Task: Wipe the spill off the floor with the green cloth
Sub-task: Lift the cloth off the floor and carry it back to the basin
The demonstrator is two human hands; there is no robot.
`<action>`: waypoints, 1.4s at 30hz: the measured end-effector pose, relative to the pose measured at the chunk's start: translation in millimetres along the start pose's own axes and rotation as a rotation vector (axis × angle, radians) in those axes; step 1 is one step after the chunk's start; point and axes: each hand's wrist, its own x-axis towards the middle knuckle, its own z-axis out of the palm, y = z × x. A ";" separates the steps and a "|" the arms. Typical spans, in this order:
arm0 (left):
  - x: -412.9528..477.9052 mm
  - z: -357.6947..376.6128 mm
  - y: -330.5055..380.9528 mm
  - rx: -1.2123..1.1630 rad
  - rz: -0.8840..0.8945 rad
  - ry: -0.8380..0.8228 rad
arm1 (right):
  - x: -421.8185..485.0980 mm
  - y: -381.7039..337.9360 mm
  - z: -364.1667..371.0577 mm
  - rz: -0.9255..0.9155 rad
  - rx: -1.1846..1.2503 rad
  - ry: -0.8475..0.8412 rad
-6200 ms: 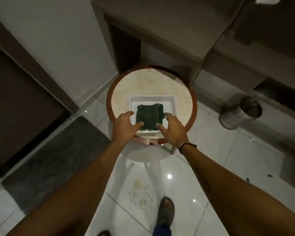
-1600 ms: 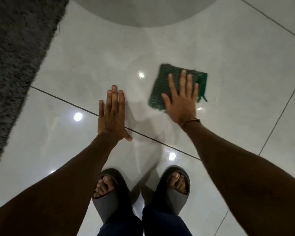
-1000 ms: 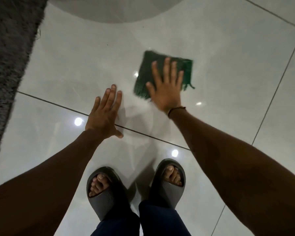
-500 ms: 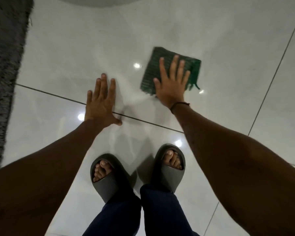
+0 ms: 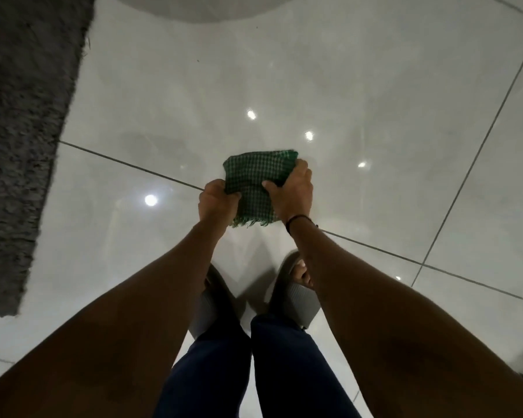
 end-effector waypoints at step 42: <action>-156.0 -474.9 504.2 -0.457 0.311 0.259 | -16.7 -602.5 -442.5 -0.459 0.062 -0.144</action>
